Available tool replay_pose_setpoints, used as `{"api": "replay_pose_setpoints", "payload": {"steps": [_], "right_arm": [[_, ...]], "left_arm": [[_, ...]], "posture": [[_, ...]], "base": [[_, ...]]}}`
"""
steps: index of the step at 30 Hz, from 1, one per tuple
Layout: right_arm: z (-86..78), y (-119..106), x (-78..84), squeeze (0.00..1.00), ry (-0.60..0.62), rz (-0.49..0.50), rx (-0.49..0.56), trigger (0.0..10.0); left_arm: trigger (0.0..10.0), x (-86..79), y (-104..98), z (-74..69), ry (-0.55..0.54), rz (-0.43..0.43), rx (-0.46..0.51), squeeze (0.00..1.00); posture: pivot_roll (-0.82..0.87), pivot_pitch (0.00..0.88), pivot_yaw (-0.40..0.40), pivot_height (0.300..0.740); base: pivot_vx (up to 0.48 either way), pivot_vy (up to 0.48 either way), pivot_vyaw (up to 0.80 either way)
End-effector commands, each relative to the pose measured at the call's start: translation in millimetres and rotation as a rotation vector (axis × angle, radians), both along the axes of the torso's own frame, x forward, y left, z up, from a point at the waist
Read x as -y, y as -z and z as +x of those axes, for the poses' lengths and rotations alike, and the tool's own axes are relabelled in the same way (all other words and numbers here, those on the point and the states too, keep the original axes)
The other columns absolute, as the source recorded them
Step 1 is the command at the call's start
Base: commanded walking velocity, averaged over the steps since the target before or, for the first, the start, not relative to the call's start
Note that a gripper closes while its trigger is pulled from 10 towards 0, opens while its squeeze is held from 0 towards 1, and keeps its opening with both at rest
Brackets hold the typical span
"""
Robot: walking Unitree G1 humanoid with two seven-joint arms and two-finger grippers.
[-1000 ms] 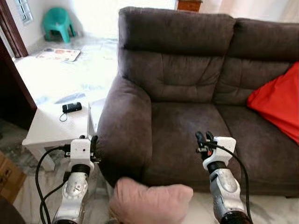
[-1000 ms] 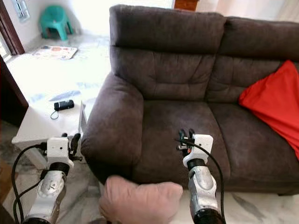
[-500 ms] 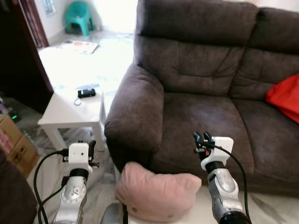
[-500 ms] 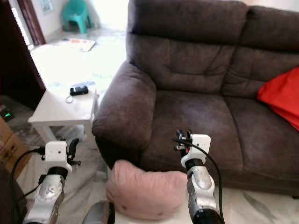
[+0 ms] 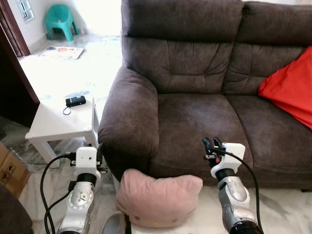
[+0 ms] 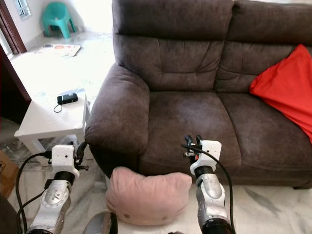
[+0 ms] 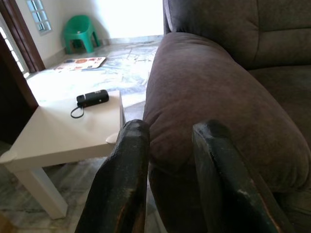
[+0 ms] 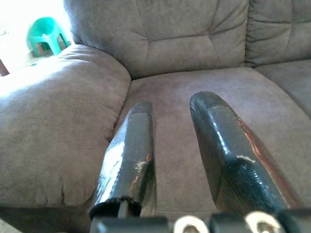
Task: Move the pillow to the sofa from floor
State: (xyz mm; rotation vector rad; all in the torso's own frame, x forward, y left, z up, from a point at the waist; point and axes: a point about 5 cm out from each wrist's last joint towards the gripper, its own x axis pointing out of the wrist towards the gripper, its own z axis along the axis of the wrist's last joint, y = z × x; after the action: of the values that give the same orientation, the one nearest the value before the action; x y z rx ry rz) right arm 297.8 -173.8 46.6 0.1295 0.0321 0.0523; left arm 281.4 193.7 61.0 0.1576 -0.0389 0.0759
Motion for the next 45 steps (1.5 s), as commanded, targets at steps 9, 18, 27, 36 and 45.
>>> {"api": "replay_pose_setpoints", "payload": {"steps": [9,18,27,36,45], "right_arm": [[2.8,-4.5,-1.5,0.00,-0.015,0.002,0.012,10.0],[2.1,-3.2,-2.6,0.00,-0.023,0.000,0.004,10.0],[1.9,-3.0,-3.6,0.00,-0.029,0.003,0.004,10.0],[1.7,-3.4,-4.4,0.00,-0.035,0.001,0.010,10.0],[1.2,-3.8,-4.0,0.00,-0.036,0.009,0.017,10.0]], "left_arm": [[10.0,1.2,0.3,0.5,0.004,-0.010,-0.009,0.00],[10.0,1.1,1.3,-0.2,0.001,-0.012,-0.012,0.00],[10.0,0.7,1.8,-0.6,0.000,-0.013,-0.014,0.00],[10.0,0.7,1.7,-0.3,0.000,-0.012,-0.015,0.00],[10.0,0.7,2.4,0.0,0.001,-0.023,-0.022,0.00]], "posture": [[0.09,0.000,-0.079,0.650],[0.09,0.000,-0.081,0.650],[0.09,0.000,-0.081,0.595],[0.09,0.000,-0.080,0.550],[0.09,0.000,-0.080,0.550]], "base": [[0.000,0.000,0.00],[0.000,0.000,0.00],[0.000,0.000,0.00],[0.000,0.000,0.00],[0.000,0.000,0.00]]}}
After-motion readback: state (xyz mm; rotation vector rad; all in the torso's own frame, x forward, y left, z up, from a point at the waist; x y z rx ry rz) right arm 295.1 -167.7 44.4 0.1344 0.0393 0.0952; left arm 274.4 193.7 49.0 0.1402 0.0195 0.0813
